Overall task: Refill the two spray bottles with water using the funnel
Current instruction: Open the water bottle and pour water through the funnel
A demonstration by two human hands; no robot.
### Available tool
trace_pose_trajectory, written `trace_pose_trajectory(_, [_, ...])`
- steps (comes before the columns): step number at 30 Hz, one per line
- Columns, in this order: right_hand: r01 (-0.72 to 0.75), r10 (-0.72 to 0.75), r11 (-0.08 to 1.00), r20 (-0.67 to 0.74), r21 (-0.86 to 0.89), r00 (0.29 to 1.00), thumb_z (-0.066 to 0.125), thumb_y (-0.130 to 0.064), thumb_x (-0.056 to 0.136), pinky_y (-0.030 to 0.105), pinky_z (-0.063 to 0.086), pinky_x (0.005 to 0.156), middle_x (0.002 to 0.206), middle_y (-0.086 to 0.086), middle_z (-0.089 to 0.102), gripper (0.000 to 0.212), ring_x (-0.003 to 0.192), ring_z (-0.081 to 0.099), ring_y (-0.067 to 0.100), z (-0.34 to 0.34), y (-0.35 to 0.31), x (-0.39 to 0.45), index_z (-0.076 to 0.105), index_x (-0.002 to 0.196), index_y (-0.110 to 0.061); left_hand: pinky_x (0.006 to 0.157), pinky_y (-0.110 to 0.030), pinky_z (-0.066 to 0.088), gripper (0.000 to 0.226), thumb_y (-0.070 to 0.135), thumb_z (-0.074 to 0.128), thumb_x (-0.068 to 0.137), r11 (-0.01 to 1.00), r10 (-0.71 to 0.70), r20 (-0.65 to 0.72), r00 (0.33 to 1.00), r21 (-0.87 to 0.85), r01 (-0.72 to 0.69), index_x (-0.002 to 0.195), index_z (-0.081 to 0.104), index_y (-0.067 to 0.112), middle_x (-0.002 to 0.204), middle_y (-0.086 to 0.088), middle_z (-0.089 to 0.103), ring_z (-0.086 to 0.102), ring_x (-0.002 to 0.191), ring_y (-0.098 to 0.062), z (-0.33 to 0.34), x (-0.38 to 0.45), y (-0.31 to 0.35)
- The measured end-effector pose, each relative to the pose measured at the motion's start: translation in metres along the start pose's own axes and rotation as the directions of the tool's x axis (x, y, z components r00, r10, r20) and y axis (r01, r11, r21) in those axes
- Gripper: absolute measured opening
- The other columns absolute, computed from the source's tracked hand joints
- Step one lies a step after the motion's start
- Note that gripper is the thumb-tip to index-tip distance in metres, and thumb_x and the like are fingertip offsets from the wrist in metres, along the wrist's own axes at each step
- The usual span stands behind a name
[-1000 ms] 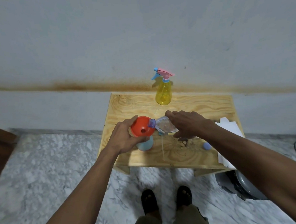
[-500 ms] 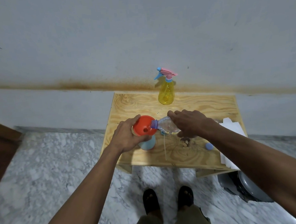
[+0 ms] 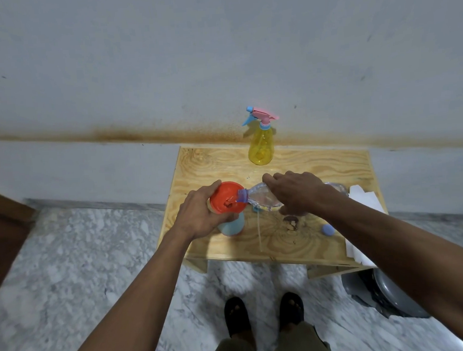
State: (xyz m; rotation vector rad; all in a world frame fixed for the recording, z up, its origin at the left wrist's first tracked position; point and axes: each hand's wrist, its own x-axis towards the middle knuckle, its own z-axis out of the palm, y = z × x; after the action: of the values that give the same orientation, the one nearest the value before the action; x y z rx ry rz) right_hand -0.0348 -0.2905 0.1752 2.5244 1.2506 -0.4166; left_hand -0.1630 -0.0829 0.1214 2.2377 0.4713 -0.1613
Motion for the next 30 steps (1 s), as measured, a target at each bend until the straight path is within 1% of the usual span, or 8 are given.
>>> trace_pose_trajectory(5, [-0.005, 0.005, 1.000, 0.001, -0.005, 1.000, 0.078, -0.029, 0.082, 0.036, 0.043, 0.067, 0.122, 0.007, 0.058, 0.072, 0.103, 0.057, 0.027, 0.000, -0.001, 0.000, 0.032, 0.136, -0.014, 0.110, -0.052, 0.041, 0.119, 0.080, 0.072, 0.047, 1.000, -0.008, 0.003, 1.000, 0.000, 0.008, 0.150, 0.039, 0.033, 0.144, 0.006, 0.055, 0.047, 0.135, -0.019, 0.001, 0.001, -0.001])
trace_pose_trajectory(11, [-0.014, 0.014, 1.000, -0.001, -0.018, 1.000, 0.078, -0.028, 0.082, 0.035, 0.044, 0.067, 0.121, 0.007, 0.058, 0.072, 0.103, 0.058, 0.027, 0.000, -0.002, 0.000, 0.032, 0.136, -0.014, 0.107, -0.052, 0.044, 0.119, 0.081, 0.071, 0.047, 1.000, 0.003, 0.011, 1.000, 0.000, -0.003, 0.150, 0.039, 0.033, 0.144, 0.005, 0.055, 0.048, 0.135, -0.019, 0.001, 0.001, -0.002])
trace_pose_trajectory(15, [-0.015, 0.015, 1.000, -0.007, -0.027, 1.000, 0.078, -0.029, 0.083, 0.034, 0.043, 0.066, 0.122, 0.007, 0.058, 0.074, 0.102, 0.058, 0.026, 0.000, -0.002, 0.000, 0.031, 0.138, -0.013, 0.109, -0.052, 0.042, 0.119, 0.082, 0.070, 0.046, 1.000, 0.003, 0.011, 1.000, 0.007, -0.003, 0.150, 0.039, 0.033, 0.146, 0.006, 0.053, 0.046, 0.136, -0.019, 0.001, 0.001, -0.002])
trace_pose_trajectory(23, [-0.020, 0.020, 0.999, -0.010, 0.046, 1.000, 0.076, -0.028, 0.083, 0.036, 0.040, 0.064, 0.118, 0.006, 0.057, 0.067, 0.100, 0.056, 0.027, 0.008, -0.001, -0.002, 0.033, 0.131, -0.015, 0.108, -0.052, 0.043, 0.120, 0.081, 0.069, 0.046, 1.000, 0.015, 0.010, 1.000, 0.015, -0.015, 0.151, 0.039, 0.031, 0.145, 0.005, 0.055, 0.048, 0.135, -0.020, -0.001, 0.000, 0.000])
trace_pose_trajectory(30, [-0.039, 0.041, 0.988, -0.016, 0.146, 0.999, 0.076, -0.032, 0.083, 0.036, 0.039, 0.063, 0.120, 0.005, 0.057, 0.070, 0.098, 0.056, 0.025, 0.021, -0.002, -0.004, 0.031, 0.134, -0.018, 0.107, -0.053, 0.043, 0.117, 0.080, 0.070, 0.048, 1.000, 0.010, 0.019, 1.000, 0.030, -0.010, 0.150, 0.039, 0.034, 0.144, 0.006, 0.055, 0.048, 0.134, -0.022, -0.002, 0.002, -0.001])
